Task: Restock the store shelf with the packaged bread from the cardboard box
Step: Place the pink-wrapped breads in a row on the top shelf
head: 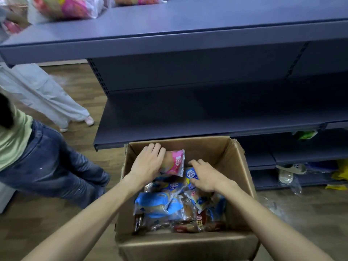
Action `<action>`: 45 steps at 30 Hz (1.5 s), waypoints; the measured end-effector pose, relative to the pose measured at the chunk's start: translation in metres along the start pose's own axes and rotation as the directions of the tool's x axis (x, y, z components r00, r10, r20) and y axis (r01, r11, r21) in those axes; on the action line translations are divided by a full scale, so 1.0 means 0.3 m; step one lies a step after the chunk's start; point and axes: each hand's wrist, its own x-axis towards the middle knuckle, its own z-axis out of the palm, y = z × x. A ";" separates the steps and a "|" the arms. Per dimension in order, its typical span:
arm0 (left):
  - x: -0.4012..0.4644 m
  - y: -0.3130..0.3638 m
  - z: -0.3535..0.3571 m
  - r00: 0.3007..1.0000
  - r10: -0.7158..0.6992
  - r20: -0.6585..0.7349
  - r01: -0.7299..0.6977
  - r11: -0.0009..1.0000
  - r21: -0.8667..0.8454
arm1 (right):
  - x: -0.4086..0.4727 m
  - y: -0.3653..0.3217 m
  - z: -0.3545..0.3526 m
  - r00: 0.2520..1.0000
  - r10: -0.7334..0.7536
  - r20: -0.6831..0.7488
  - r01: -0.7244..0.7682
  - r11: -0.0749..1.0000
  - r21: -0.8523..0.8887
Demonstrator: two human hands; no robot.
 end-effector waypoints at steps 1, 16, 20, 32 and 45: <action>-0.007 -0.007 -0.034 0.999 -0.006 -0.033 0.006 1.000 -0.003 | -0.014 -0.012 -0.017 0.998 -0.026 -0.054 0.026 1.000 -0.007; -0.066 -0.170 -0.421 0.864 -0.062 -0.499 0.000 0.992 -0.123 | -0.074 -0.241 -0.308 0.571 -0.389 -0.723 0.044 0.894 -0.446; -0.084 -0.224 -0.485 0.794 -0.096 -0.600 0.003 0.988 -0.154 | -0.058 -0.285 -0.414 0.459 -0.509 -0.728 0.031 0.828 -0.560; -0.073 -0.382 -0.652 0.718 -0.138 -0.682 0.121 0.990 -0.074 | -0.126 -0.392 -0.692 0.391 -0.580 -0.714 0.058 0.790 -0.610; 0.004 -0.560 -0.912 0.595 -0.213 -0.775 0.189 0.974 -0.123 | -0.133 -0.512 -1.017 0.267 -0.563 -0.782 0.271 0.823 -0.500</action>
